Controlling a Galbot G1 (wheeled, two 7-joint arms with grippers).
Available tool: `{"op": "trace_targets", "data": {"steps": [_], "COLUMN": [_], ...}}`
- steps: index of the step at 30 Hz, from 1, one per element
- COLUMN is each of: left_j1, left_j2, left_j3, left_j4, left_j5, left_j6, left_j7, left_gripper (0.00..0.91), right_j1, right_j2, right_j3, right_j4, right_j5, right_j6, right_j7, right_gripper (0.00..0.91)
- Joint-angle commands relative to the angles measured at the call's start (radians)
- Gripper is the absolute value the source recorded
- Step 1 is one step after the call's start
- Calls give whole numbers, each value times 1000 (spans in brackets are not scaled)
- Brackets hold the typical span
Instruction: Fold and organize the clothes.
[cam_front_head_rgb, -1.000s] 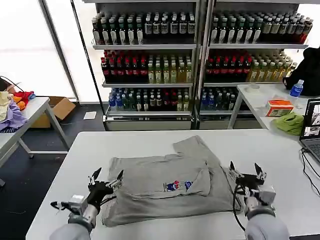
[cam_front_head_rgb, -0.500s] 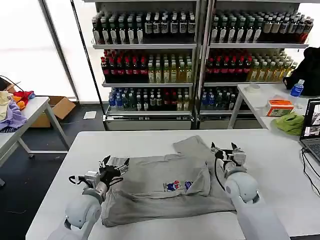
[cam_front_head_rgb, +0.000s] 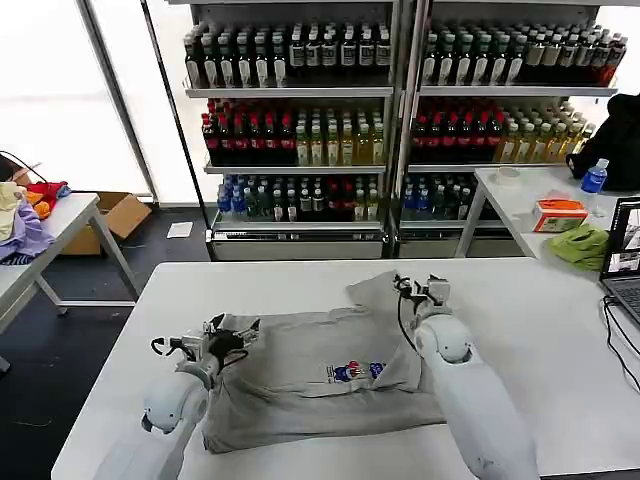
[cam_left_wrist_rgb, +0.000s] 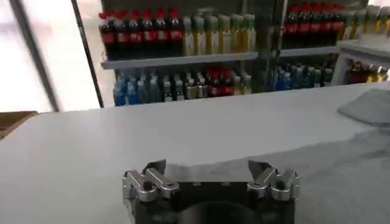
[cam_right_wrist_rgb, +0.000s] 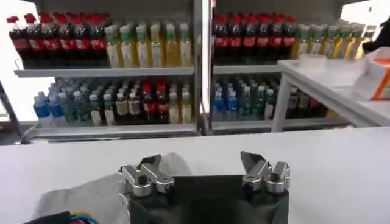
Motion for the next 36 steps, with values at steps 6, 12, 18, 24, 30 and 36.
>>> {"op": "trace_targets", "data": {"steps": [6, 12, 18, 24, 30, 36], "left_j1": [-60, -60, -53, -49, -32, -20], "left_j2": [17, 16, 19, 20, 19, 17], "left_j3": [10, 11, 8, 12, 20, 17], "left_j4": [86, 83, 86, 88, 70, 71], "left_j5": [-60, -67, -66, -66, -66, -62], "left_j6": [29, 32, 30, 34, 40, 36], "left_j7": [-5, -6, -5, -3, 6, 24], "left_gripper": [907, 907, 907, 564, 0, 0], "right_j1": [117, 116, 113, 115, 72, 27], "right_j2": [98, 105, 115, 126, 114, 103], "right_j3": [-10, -3, -3, -2, -7, -1], "right_j4": [-220, -232, -248, -273, -223, -163], "right_j5": [-69, -76, -86, -103, -100, -85], "right_j6": [6, -5, -6, -3, -11, -17], "right_j7": [-12, 11, 16, 26, 40, 48], "right_gripper": [907, 907, 907, 655, 0, 0]}}
